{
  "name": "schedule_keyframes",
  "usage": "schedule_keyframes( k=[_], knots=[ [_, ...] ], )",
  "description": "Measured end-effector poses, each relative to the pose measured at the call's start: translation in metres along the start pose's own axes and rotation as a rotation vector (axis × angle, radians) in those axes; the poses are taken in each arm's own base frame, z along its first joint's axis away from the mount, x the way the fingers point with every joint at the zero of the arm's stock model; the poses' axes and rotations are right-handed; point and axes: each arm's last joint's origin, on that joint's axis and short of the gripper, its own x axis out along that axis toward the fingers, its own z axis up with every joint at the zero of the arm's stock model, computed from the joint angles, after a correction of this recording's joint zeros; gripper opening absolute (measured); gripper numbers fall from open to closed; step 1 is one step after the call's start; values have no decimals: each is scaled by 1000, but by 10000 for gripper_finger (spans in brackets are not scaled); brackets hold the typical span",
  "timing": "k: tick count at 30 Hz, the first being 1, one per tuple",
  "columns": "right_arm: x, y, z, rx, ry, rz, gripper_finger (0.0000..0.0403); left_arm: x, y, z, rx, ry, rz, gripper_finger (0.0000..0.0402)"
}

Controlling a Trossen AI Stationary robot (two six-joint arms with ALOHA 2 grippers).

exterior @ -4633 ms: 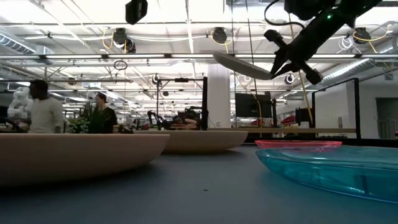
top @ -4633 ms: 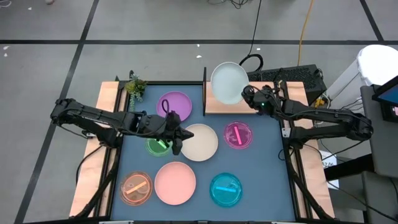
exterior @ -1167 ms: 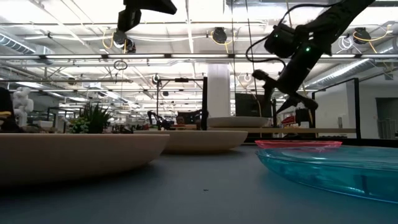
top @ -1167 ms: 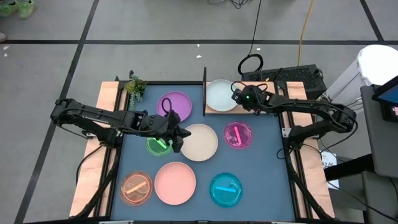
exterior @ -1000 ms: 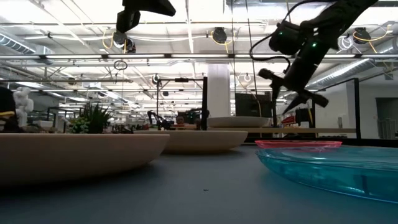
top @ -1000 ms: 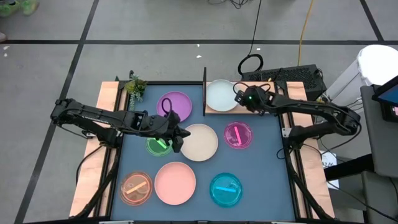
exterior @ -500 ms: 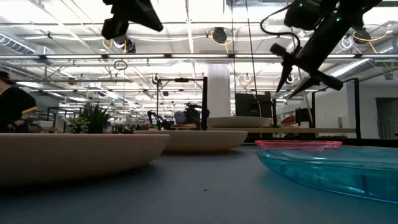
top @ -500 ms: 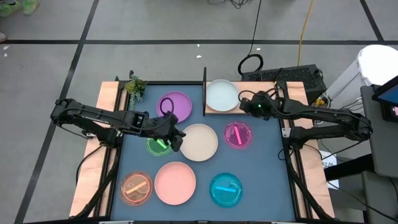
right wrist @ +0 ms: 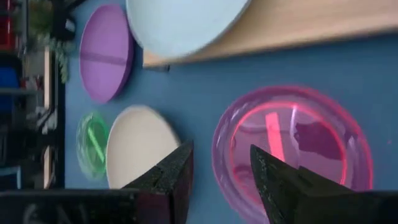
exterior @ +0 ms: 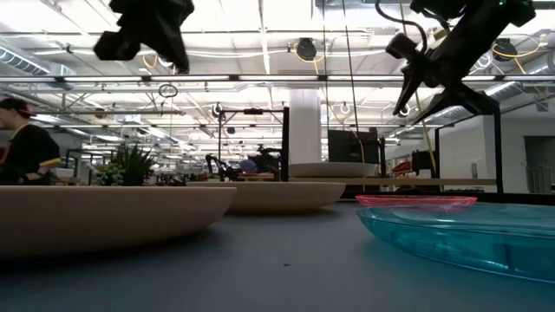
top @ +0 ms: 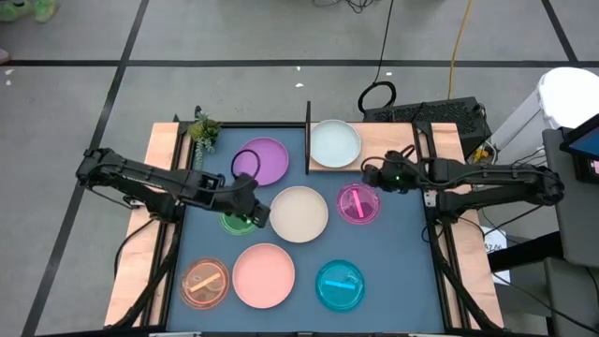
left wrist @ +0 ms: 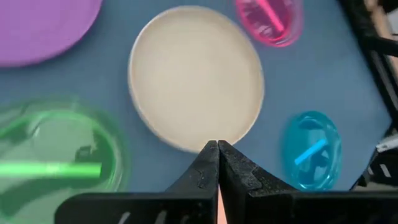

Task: Place and stack plates onto a shelf
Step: Put the green plate on the shelf

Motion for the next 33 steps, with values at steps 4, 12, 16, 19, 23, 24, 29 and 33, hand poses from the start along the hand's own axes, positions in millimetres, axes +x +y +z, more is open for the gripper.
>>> schedule_keyframes(
  k=[4, 12, 16, 19, 23, 24, 29, 33],
  knots=[
    [-2, 2, -10, -61, 59, 20, 141, 10, 9, -16, -78, 46, 45, 4],
    [-6, 4, -29, -144, 129, 50, 141, 32, 35, -47, -340, 210, 150, 11],
    [-8, 5, -36, -174, 152, 65, 141, 39, 45, -58, -438, 244, 208, 45],
    [-10, 5, -40, -193, 167, 79, 141, 42, 53, -63, -501, 238, 255, 74],
    [-11, 5, -46, -223, 187, 90, 141, 47, 62, -67, -548, 231, 300, 99],
    [-12, 5, -47, -229, 192, 92, 141, 48, 64, -68, -549, 230, 310, 102],
    [-14, 5, -53, -280, 211, 102, 141, 52, 73, -72, -546, 241, 344, 106],
    [-15, 5, -57, -301, 224, 108, 141, 50, 80, -73, -576, 229, 349, 106]
  ],
)
